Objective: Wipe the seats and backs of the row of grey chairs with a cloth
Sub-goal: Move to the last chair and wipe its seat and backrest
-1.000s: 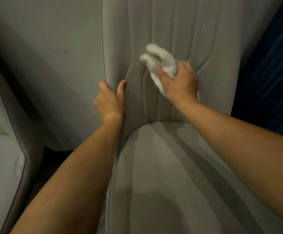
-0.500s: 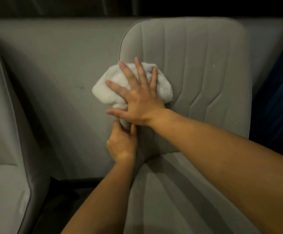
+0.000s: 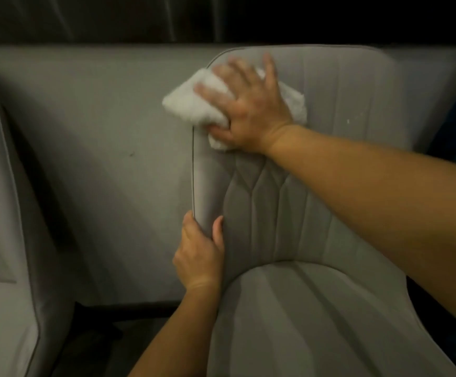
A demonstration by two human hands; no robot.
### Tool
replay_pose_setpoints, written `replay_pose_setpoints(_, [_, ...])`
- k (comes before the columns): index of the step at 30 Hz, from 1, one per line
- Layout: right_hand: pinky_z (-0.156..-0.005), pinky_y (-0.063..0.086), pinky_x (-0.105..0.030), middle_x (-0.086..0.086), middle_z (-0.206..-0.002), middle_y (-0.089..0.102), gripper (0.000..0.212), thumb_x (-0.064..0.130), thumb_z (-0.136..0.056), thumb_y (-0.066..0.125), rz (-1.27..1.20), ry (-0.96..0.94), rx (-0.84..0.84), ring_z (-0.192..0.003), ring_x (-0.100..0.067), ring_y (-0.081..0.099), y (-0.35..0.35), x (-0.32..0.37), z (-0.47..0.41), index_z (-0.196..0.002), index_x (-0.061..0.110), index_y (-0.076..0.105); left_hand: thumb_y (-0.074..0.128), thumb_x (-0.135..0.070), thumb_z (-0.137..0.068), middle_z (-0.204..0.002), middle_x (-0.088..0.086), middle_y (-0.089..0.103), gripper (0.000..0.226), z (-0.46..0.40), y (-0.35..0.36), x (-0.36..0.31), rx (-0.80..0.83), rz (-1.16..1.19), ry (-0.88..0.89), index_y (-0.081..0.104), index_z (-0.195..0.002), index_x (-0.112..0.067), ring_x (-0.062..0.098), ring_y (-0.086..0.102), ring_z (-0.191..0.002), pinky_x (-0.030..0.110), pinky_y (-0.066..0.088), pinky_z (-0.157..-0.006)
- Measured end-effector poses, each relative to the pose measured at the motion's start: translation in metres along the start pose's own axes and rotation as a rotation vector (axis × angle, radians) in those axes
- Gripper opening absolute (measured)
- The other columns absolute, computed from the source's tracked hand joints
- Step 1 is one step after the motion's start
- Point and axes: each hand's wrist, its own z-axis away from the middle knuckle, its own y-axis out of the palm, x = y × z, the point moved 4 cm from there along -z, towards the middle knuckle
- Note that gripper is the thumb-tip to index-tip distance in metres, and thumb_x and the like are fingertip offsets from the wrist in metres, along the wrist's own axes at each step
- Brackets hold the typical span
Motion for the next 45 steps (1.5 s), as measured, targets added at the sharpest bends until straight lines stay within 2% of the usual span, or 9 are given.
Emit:
replay_pose_setpoints(6, [-0.117, 0.014, -0.059, -0.005, -0.166, 0.024, 0.067, 0.067, -0.095, 0.031, -0.076, 0.445, -0.125, -0.151, -0.032, 0.023, -0.008, -0.003, -0.016, -0.157, 0.041, 0.028, 0.037, -0.067, -0.087, -0.132, 0.012, 0.059, 0.078, 0.004, -0.003, -0.001, 0.002, 0.026, -0.001, 0.036, -0.146, -0.016, 0.040, 0.063, -0.101, 0.047, 0.051, -0.075])
replay_pose_setpoints(9, [-0.117, 0.011, -0.062, -0.003, -0.167, 0.023, 0.066, 0.070, -0.096, 0.030, -0.075, 0.255, -0.062, -0.151, -0.034, 0.019, -0.007, 0.020, -0.007, -0.157, 0.046, 0.025, 0.041, -0.059, -0.089, -0.127, 0.016, 0.061, 0.078, 0.005, -0.006, -0.007, 0.003, 0.023, 0.041, 0.025, -0.154, -0.019, 0.044, 0.064, -0.091, 0.050, 0.051, -0.067])
replay_pose_setpoints(15, [-0.115, 0.011, -0.067, -0.002, -0.159, 0.039, 0.065, 0.075, -0.095, 0.022, 0.025, -0.370, 0.085, -0.148, -0.036, 0.027, -0.011, 0.053, -0.003, -0.145, 0.042, 0.048, 0.046, -0.045, -0.094, -0.123, 0.018, 0.060, 0.062, 0.006, -0.006, -0.013, 0.028, -0.003, 0.159, 0.019, -0.148, -0.032, 0.045, 0.063, -0.083, 0.052, 0.052, -0.058])
replay_pose_setpoints(19, [-0.115, 0.014, -0.069, -0.006, -0.157, 0.040, 0.059, 0.068, -0.100, 0.024, 0.127, -0.419, 0.110, -0.145, -0.037, 0.032, -0.016, 0.041, -0.018, -0.145, 0.037, 0.045, 0.041, -0.049, -0.094, -0.121, 0.017, 0.060, 0.063, 0.007, -0.006, -0.014, 0.035, -0.003, 0.167, 0.016, -0.149, -0.034, 0.043, 0.063, -0.082, 0.049, 0.051, -0.059])
replay_pose_setpoints(22, [-0.114, 0.018, -0.064, -0.007, -0.159, 0.038, 0.063, 0.067, -0.100, 0.024, 0.087, -0.277, 0.099, -0.144, -0.035, 0.034, -0.018, 0.005, -0.023, -0.151, 0.034, 0.041, 0.043, -0.051, -0.093, -0.124, 0.014, 0.059, 0.067, 0.007, -0.006, -0.009, 0.046, -0.010, 0.156, 0.011, -0.149, -0.036, 0.040, 0.063, -0.088, 0.050, 0.052, -0.064])
replay_pose_setpoints(27, [-0.106, 0.028, -0.052, -0.005, -0.154, 0.041, 0.063, 0.067, -0.097, 0.029, -0.010, 0.275, 0.013, -0.133, -0.034, 0.042, -0.016, -0.105, 0.008, -0.149, 0.036, 0.042, 0.065, -0.043, -0.088, -0.130, 0.014, 0.056, 0.084, 0.007, -0.002, 0.001, 0.086, 0.009, 0.112, 0.015, -0.154, -0.030, 0.042, 0.060, -0.101, 0.053, 0.051, -0.073])
replay_pose_setpoints(33, [-0.110, 0.028, -0.056, -0.006, -0.154, 0.042, 0.059, 0.064, -0.096, 0.038, 0.022, 0.498, -0.101, -0.135, -0.035, 0.041, -0.007, -0.143, 0.079, -0.147, 0.034, 0.045, 0.071, -0.049, -0.082, -0.133, 0.009, 0.052, 0.099, 0.008, -0.002, 0.007, 0.103, 0.019, 0.103, 0.005, -0.154, -0.038, 0.037, 0.057, -0.108, 0.049, 0.050, -0.081])
replay_pose_setpoints(40, [-0.113, 0.026, -0.061, -0.013, -0.155, 0.044, 0.069, 0.061, -0.089, 0.053, -0.097, 0.938, -0.295, -0.140, -0.040, 0.042, 0.022, -0.059, 0.108, -0.148, 0.026, 0.052, 0.073, -0.048, -0.081, -0.126, 0.013, 0.054, 0.101, 0.008, 0.001, 0.008, 0.095, 0.030, 0.095, 0.004, -0.154, -0.037, 0.039, 0.057, -0.104, 0.050, 0.050, -0.081])
replay_pose_setpoints(45, [-0.110, 0.029, -0.065, -0.017, -0.152, 0.048, 0.063, 0.055, -0.088, 0.056, -0.382, 0.706, -0.414, -0.140, -0.043, 0.043, 0.040, 0.077, 0.095, -0.142, 0.025, 0.059, 0.075, -0.043, -0.080, -0.113, 0.016, 0.054, 0.099, 0.008, 0.005, 0.008, 0.136, 0.003, 0.096, 0.012, -0.155, -0.032, 0.043, 0.059, -0.089, 0.051, 0.051, -0.069])
